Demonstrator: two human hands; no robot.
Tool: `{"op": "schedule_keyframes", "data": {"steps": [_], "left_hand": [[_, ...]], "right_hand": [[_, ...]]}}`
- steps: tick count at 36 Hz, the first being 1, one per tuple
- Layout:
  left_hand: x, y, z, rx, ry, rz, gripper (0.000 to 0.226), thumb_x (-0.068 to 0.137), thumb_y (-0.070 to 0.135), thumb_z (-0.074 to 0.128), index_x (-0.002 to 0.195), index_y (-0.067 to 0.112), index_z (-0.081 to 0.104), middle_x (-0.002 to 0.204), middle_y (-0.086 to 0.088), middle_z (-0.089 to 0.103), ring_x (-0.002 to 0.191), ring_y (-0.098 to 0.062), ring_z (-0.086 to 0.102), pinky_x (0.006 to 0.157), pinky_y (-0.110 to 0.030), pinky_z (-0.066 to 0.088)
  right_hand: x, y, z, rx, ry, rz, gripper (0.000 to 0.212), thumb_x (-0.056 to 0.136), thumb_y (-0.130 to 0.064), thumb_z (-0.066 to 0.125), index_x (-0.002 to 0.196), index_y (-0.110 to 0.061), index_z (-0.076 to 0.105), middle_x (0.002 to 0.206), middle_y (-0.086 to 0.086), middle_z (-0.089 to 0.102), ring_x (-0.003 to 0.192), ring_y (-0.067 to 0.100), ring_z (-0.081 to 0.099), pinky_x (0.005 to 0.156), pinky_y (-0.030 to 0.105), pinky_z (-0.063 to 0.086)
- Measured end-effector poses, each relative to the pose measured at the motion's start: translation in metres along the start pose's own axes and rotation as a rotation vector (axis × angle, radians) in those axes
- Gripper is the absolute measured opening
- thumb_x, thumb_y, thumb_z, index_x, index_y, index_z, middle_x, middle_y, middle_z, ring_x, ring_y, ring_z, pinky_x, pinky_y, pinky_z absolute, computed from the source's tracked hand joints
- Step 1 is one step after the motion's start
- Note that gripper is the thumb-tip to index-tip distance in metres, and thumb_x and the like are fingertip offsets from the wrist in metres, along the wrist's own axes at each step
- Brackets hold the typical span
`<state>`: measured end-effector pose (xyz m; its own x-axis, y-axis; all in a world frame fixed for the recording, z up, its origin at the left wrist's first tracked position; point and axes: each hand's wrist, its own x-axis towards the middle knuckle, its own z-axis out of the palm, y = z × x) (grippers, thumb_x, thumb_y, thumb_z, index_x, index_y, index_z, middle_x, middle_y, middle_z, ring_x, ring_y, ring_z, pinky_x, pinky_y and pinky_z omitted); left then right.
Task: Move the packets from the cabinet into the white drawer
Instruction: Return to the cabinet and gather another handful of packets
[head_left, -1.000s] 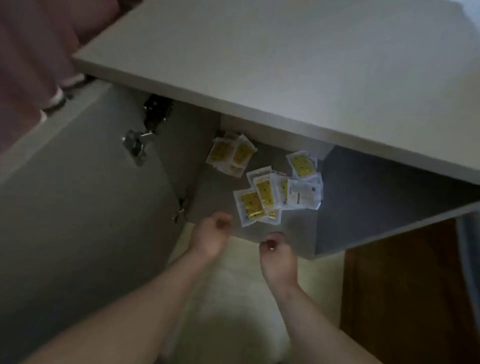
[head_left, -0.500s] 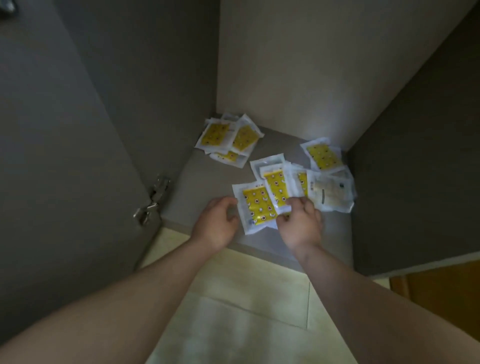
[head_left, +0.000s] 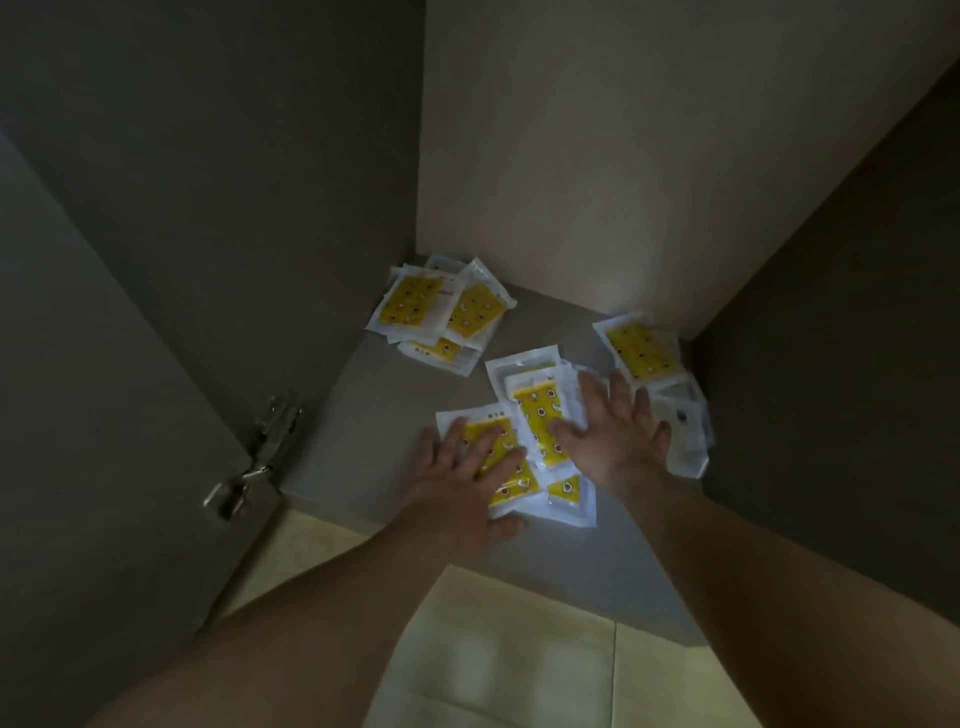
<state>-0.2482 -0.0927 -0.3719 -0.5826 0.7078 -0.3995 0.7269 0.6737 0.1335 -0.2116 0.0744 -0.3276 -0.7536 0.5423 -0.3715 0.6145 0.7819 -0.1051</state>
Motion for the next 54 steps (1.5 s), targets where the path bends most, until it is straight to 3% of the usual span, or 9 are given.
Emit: {"op": "schedule_keyframes", "data": {"steps": [11,17,20,24,27,30,45,49,54], "left_hand": [[-0.010,-0.040,0.005,-0.140,0.184,-0.082,0.069,0.083,0.066,0.020,0.146,0.039,0.015,0.158,0.010,0.000,0.146,-0.023,-0.012,0.115,-0.048,-0.008],[-0.032,-0.050,0.004,-0.518,0.297,-0.212,0.082,0.065,0.057,0.049,0.137,0.022,0.028,0.150,0.002,0.030,0.144,-0.017,0.014,0.117,-0.040,-0.005],[-0.048,-0.045,0.001,-0.783,0.353,-0.296,0.062,0.077,0.035,0.057,0.132,0.020,0.031,0.135,0.003,0.044,0.130,-0.020,0.034,0.116,-0.042,0.008],[-0.056,-0.038,0.012,-0.800,0.387,-0.253,0.085,0.062,0.068,0.034,0.138,0.031,0.023,0.144,0.002,0.040,0.138,-0.020,0.026,0.116,-0.041,0.008],[-0.050,-0.032,0.019,-0.555,0.278,-0.242,0.098,0.059,0.083,0.018,0.146,0.044,-0.005,0.159,0.000,0.002,0.146,-0.024,-0.004,0.116,-0.042,-0.003],[-0.042,-0.025,0.017,-0.441,0.193,-0.290,0.085,0.077,0.081,0.029,0.142,0.049,-0.015,0.156,0.005,-0.023,0.145,-0.026,-0.016,0.115,-0.048,-0.008],[-0.050,-0.045,0.020,-0.399,0.194,-0.282,0.064,0.087,0.065,0.039,0.144,0.050,0.014,0.156,0.013,0.010,0.145,-0.023,-0.012,0.116,-0.043,-0.006],[-0.063,-0.034,0.028,-0.497,0.271,-0.373,0.066,0.076,0.069,0.022,0.138,0.048,0.031,0.156,0.013,0.013,0.145,-0.021,-0.009,0.116,-0.039,-0.005],[-0.066,-0.016,0.039,-0.642,0.433,-0.508,0.049,0.087,0.055,0.052,0.133,0.039,0.046,0.156,0.007,0.012,0.145,-0.022,-0.006,0.115,-0.042,0.006]], "right_hand": [[-0.019,-0.029,0.044,0.005,-0.092,-0.161,0.075,0.092,-0.064,0.024,0.150,-0.031,-0.011,0.156,-0.006,-0.023,0.142,0.024,-0.027,0.113,0.051,-0.013],[-0.044,-0.040,0.061,0.115,-0.094,-0.334,0.069,0.097,-0.052,0.031,0.150,-0.030,-0.006,0.157,-0.008,-0.021,0.142,0.019,-0.026,0.114,0.042,-0.015],[-0.059,-0.039,0.064,0.251,-0.068,-0.438,0.064,0.096,-0.037,0.044,0.151,-0.022,0.014,0.160,-0.002,0.004,0.147,0.019,-0.001,0.117,0.033,0.002],[-0.067,-0.040,0.054,0.472,0.451,-0.307,0.054,0.080,-0.038,0.040,0.125,-0.015,0.059,0.123,0.011,0.062,0.111,0.033,0.058,0.092,0.041,0.043],[-0.055,-0.039,0.037,0.274,0.291,-0.208,0.066,0.086,-0.054,0.047,0.146,-0.037,0.024,0.159,-0.001,0.007,0.145,0.026,0.007,0.113,0.048,0.011],[-0.041,-0.038,0.028,0.211,-0.040,-0.197,0.093,0.077,-0.066,0.057,0.146,-0.047,-0.002,0.155,-0.005,-0.027,0.143,0.025,-0.024,0.113,0.056,-0.007],[-0.062,0.001,0.056,0.068,-0.016,-0.198,0.070,0.083,-0.075,0.032,0.144,-0.053,0.006,0.155,-0.022,0.000,0.143,0.010,0.000,0.112,0.051,0.009],[-0.076,0.002,0.067,0.049,-0.003,-0.192,0.088,0.065,-0.085,0.013,0.145,-0.049,0.007,0.154,-0.021,0.004,0.141,0.010,0.000,0.111,0.051,0.007],[-0.097,0.007,0.084,0.002,0.018,-0.217,0.103,0.052,-0.078,-0.004,0.147,-0.041,0.008,0.154,-0.024,0.006,0.143,0.009,-0.004,0.111,0.050,0.002]]}}
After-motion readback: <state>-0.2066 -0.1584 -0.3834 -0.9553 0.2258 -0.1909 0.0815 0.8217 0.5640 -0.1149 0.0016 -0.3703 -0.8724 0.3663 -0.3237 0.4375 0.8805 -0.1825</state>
